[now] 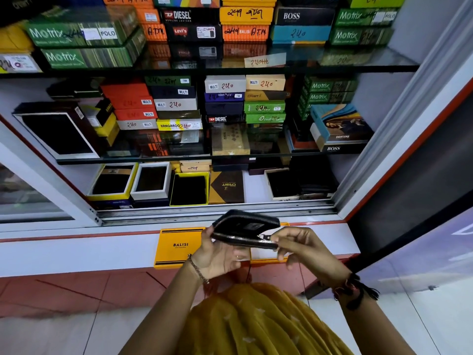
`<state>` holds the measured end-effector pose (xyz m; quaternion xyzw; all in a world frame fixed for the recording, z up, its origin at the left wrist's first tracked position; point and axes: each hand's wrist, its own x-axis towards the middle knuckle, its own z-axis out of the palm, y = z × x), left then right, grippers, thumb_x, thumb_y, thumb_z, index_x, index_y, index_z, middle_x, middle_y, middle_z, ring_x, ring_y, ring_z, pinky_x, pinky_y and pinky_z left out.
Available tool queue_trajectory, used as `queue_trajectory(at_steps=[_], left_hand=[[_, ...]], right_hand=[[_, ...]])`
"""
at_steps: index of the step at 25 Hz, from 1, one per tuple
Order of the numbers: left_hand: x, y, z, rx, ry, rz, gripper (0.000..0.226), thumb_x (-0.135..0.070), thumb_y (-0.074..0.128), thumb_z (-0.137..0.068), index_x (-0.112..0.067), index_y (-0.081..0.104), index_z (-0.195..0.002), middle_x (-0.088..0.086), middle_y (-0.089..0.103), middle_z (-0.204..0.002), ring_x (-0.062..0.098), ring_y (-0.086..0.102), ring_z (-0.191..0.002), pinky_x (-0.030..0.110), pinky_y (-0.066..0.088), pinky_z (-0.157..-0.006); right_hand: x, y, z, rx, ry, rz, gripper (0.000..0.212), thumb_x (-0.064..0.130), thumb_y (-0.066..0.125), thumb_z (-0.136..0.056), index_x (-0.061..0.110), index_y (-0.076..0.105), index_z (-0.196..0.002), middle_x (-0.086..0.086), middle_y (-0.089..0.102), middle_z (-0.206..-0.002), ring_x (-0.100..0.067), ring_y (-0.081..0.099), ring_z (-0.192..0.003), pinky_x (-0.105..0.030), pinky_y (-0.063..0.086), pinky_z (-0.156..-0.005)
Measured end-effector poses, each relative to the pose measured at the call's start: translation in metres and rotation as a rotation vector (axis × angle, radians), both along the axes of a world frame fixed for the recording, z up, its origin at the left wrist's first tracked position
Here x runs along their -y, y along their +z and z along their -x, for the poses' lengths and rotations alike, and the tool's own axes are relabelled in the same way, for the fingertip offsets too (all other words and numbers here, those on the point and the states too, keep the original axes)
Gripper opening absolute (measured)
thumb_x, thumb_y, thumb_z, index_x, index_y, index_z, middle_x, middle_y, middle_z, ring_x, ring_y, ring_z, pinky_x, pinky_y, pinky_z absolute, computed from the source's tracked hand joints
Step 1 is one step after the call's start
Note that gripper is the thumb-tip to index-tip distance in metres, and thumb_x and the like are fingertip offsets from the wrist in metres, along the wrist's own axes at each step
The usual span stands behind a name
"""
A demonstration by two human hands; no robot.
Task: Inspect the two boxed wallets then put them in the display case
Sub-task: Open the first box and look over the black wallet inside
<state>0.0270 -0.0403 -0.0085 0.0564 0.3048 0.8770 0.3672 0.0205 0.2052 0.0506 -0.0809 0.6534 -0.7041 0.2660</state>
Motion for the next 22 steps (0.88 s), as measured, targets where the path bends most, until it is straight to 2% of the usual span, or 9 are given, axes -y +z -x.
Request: queue_trajectory(at_steps=[4,7,11,13,15,17,19,20,22], left_hand=[[0.014,-0.003,0.001,0.038,0.227,0.168,0.08,-0.057,0.088,-0.049,-0.013,0.068,-0.113,0.004,0.062,-0.094,0.01,0.061,-0.07,0.029,0.062,-0.059],[0.013,-0.004,0.006,-0.025,0.308,0.399,0.084,-0.047,0.094,-0.043,-0.017,0.06,-0.113,0.005,0.064,-0.102,0.013,0.064,-0.085,0.026,0.06,-0.05],[-0.011,-0.01,0.011,-0.158,0.338,0.807,0.069,-0.046,0.086,-0.057,-0.026,0.054,-0.115,0.0,0.061,-0.114,0.01,0.066,-0.088,0.022,0.05,-0.044],[-0.023,-0.018,0.013,-0.265,0.307,1.007,0.062,-0.042,0.082,-0.069,-0.026,0.05,-0.12,-0.001,0.057,-0.127,0.012,0.066,-0.077,0.022,0.048,-0.042],[-0.027,-0.028,0.014,-0.312,0.293,1.122,0.069,-0.045,0.081,-0.07,-0.029,0.045,-0.128,-0.009,0.052,-0.131,0.005,0.063,-0.06,0.02,0.048,-0.041],[-0.027,-0.033,0.015,-0.37,0.25,1.221,0.083,-0.054,0.079,-0.068,-0.032,0.04,-0.138,-0.012,0.048,-0.138,0.005,0.063,-0.068,0.019,0.05,-0.049],[-0.03,-0.039,0.018,-0.532,0.154,1.388,0.089,-0.059,0.073,-0.071,-0.035,0.031,-0.147,-0.007,0.04,-0.15,0.015,0.061,-0.103,0.025,0.055,-0.074],[-0.033,-0.042,0.019,-0.624,0.104,1.485,0.09,-0.061,0.068,-0.074,-0.034,0.027,-0.15,-0.005,0.034,-0.153,0.02,0.052,-0.121,0.031,0.054,-0.089],[-0.038,-0.046,0.023,-0.787,0.029,1.674,0.087,-0.061,0.059,-0.081,-0.029,0.023,-0.153,-0.002,0.026,-0.154,0.022,0.036,-0.138,0.038,0.05,-0.102]], right_hand=[[-0.029,0.018,0.009,-0.088,-0.052,-0.08,0.024,0.035,0.075,-0.082,0.012,0.077,-0.088,-0.004,0.07,-0.076,-0.013,0.06,-0.058,-0.022,0.046,-0.044],[-0.034,0.022,0.007,-0.121,-0.027,-0.149,0.038,0.046,0.078,-0.079,0.01,0.077,-0.094,-0.003,0.073,-0.079,-0.01,0.057,-0.055,-0.021,0.041,-0.042],[-0.003,0.007,0.002,-0.17,0.023,-0.31,0.012,0.03,0.076,-0.089,0.018,0.078,-0.09,-0.006,0.075,-0.078,-0.005,0.051,-0.046,-0.016,0.036,-0.039],[0.009,-0.006,-0.001,-0.232,0.053,-0.36,0.01,0.023,0.075,-0.09,0.013,0.078,-0.089,-0.005,0.074,-0.075,0.0,0.053,-0.045,-0.012,0.038,-0.043],[0.006,-0.018,0.0,-0.338,0.026,-0.504,0.009,0.024,0.074,-0.09,0.017,0.08,-0.089,0.005,0.077,-0.079,0.002,0.064,-0.059,-0.015,0.048,-0.056],[-0.004,-0.03,0.001,-0.455,-0.042,-0.745,0.007,0.031,0.076,-0.087,0.027,0.081,-0.088,0.013,0.076,-0.087,-0.001,0.067,-0.078,-0.022,0.053,-0.07],[-0.009,-0.042,0.001,-0.546,-0.094,-0.911,0.007,0.033,0.077,-0.085,0.029,0.081,-0.088,0.013,0.071,-0.1,-0.005,0.063,-0.091,-0.024,0.053,-0.076],[-0.008,-0.05,0.001,-0.566,-0.1,-0.951,0.009,0.032,0.077,-0.085,0.027,0.082,-0.091,0.011,0.07,-0.108,-0.009,0.063,-0.098,-0.026,0.054,-0.079],[-0.004,-0.063,0.002,-0.574,-0.107,-0.991,0.012,0.029,0.076,-0.087,0.023,0.081,-0.095,0.008,0.07,-0.121,-0.013,0.064,-0.108,-0.027,0.055,-0.084]])
